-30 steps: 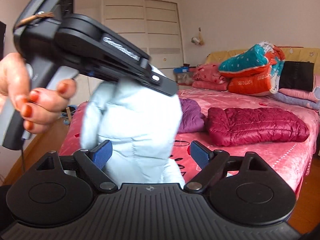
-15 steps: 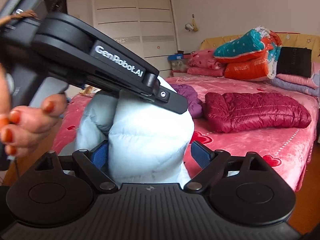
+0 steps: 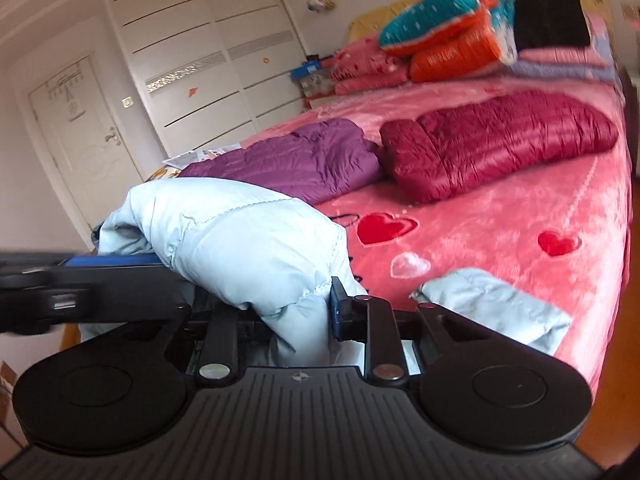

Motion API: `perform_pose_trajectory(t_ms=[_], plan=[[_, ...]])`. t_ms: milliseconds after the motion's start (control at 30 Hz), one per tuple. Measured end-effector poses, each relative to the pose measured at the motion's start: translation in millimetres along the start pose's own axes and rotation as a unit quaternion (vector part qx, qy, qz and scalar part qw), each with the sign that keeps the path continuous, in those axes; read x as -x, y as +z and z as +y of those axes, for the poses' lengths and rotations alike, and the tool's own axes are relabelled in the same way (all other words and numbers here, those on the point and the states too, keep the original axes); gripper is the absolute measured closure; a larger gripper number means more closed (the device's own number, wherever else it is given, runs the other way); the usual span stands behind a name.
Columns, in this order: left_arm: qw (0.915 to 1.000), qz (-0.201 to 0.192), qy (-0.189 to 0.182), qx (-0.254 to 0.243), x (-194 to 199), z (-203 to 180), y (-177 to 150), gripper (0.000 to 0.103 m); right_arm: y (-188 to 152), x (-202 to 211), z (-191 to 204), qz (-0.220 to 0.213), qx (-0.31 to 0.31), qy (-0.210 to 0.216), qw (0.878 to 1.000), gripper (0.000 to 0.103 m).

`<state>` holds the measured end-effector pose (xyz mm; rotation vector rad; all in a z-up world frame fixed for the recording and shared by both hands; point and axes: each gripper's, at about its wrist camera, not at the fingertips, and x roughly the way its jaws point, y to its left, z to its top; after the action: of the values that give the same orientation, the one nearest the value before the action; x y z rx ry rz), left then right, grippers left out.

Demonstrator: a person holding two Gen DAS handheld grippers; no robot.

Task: Fold large clothes

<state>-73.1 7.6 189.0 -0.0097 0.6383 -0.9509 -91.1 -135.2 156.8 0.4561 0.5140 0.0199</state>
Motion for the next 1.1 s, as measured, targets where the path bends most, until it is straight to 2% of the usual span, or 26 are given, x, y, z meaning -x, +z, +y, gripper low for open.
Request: perform_pose_trajectory(t_ms=[133, 233, 433, 500, 600, 700, 767, 867, 967, 1100], plan=[[0.9999, -0.006, 0.006, 0.007, 26.3, 1.1, -19.0, 0.04, 5.4, 0.4, -4.4, -0.001, -0.017, -0.01, 1.0, 0.075], [0.9998, 0.016, 0.002, 0.014, 35.0, 2.5, -38.4, 0.039, 18.3, -14.1, -20.9, 0.007, -0.066, 0.0, 0.998, 0.076], [0.9945, 0.089, -0.05, 0.023, 21.4, -5.0, -82.7, 0.039, 27.3, -11.3, -19.8, 0.007, -0.129, 0.03, 0.991, 0.076], [0.9912, 0.123, -0.046, 0.018, 8.6, -7.3, -93.1, 0.039, 37.6, -19.6, -15.9, 0.002, -0.135, 0.042, 0.99, 0.076], [0.9863, 0.162, 0.016, 0.024, -8.7, 1.6, -104.7, 0.043, 47.5, -20.4, -3.0, -0.012, -0.128, 0.051, 0.99, 0.077], [0.9805, 0.168, 0.088, 0.049, -15.1, 20.7, -108.2, 0.054, 57.1, -20.4, 8.4, -0.024, -0.125, 0.059, 0.99, 0.077], [0.9776, 0.15, 0.136, 0.057, -12.4, 32.5, -104.7, 0.062, 65.8, -27.7, 14.4, -0.035, -0.118, 0.059, 0.991, 0.078], [0.9706, 0.113, 0.2, 0.072, -3.5, 54.3, -91.3, 0.061, 73.5, -31.9, 18.6, -0.051, -0.117, 0.057, 0.99, 0.078], [0.9561, 0.078, 0.273, 0.072, 0.0, 83.6, -69.6, 0.061, 80.1, -37.9, 10.7, -0.071, -0.127, 0.052, 0.988, 0.079], [0.9406, 0.051, 0.33, 0.061, -17.9, 112.6, -34.9, 0.061, 81.7, -47.2, -13.1, -0.084, -0.159, 0.047, 0.983, 0.08]])
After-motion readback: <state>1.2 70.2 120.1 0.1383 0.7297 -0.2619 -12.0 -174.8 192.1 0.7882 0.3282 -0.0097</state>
